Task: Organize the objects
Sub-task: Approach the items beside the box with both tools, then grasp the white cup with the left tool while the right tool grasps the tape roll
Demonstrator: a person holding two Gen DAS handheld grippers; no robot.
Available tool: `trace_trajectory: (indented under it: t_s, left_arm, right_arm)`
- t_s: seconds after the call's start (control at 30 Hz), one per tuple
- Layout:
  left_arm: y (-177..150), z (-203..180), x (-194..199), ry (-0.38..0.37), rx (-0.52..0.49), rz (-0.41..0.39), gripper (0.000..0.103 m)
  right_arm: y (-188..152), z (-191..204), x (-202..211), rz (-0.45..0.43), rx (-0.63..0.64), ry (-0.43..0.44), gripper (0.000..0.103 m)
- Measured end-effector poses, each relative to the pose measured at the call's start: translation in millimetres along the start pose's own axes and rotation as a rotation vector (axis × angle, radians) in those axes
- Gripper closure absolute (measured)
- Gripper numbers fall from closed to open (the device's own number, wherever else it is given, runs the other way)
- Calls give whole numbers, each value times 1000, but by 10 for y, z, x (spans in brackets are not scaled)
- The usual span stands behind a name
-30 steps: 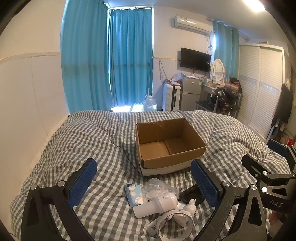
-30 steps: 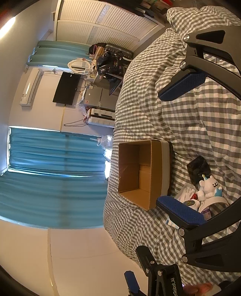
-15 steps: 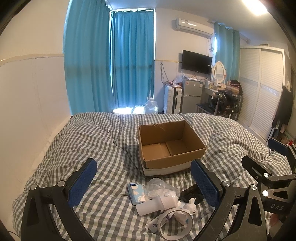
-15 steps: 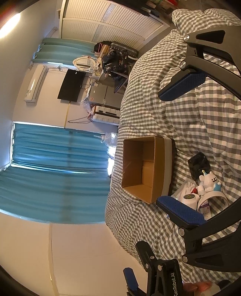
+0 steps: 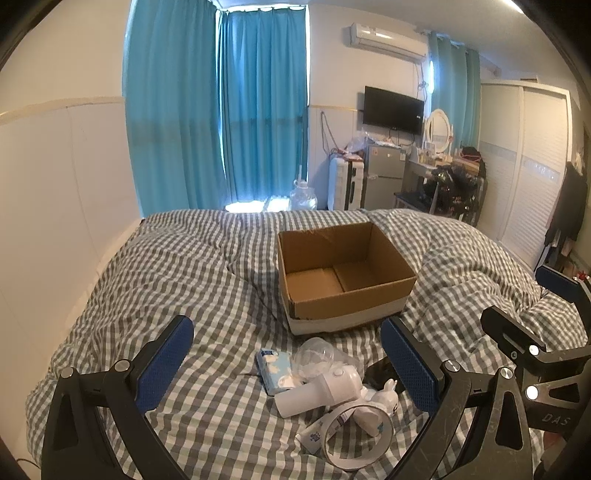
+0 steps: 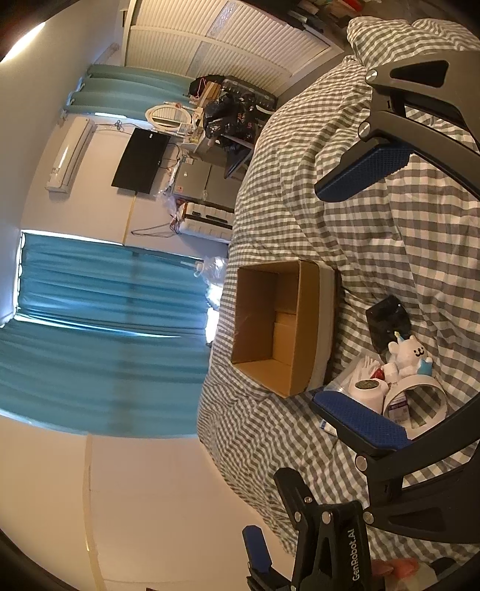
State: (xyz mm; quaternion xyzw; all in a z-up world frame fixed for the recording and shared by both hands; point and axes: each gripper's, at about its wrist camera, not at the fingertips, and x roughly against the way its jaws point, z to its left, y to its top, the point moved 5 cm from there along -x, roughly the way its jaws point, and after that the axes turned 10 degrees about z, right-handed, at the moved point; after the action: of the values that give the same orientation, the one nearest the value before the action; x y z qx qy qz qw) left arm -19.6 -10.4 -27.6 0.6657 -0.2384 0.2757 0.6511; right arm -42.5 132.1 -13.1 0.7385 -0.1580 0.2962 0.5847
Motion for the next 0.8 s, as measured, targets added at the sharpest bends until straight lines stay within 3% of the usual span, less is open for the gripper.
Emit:
trace_trajectory:
  t_s: [0.2, 0.4, 0.63, 0.8]
  left_arm:
    - [-56, 31, -133, 1, -2, 36, 0]
    - [-174, 85, -282, 8, -4, 84, 0]
    - [-429, 126, -611, 25, -13, 197, 0]
    - [-595, 185, -866, 33, 0, 276, 0]
  right_arm:
    - [-51, 58, -88, 19, 11, 23, 1]
    - [-248, 207, -324, 102, 48, 73, 5]
    - [-657, 478, -752, 268, 127, 125, 24]
    - [-771, 536, -910, 331, 145, 152, 38]
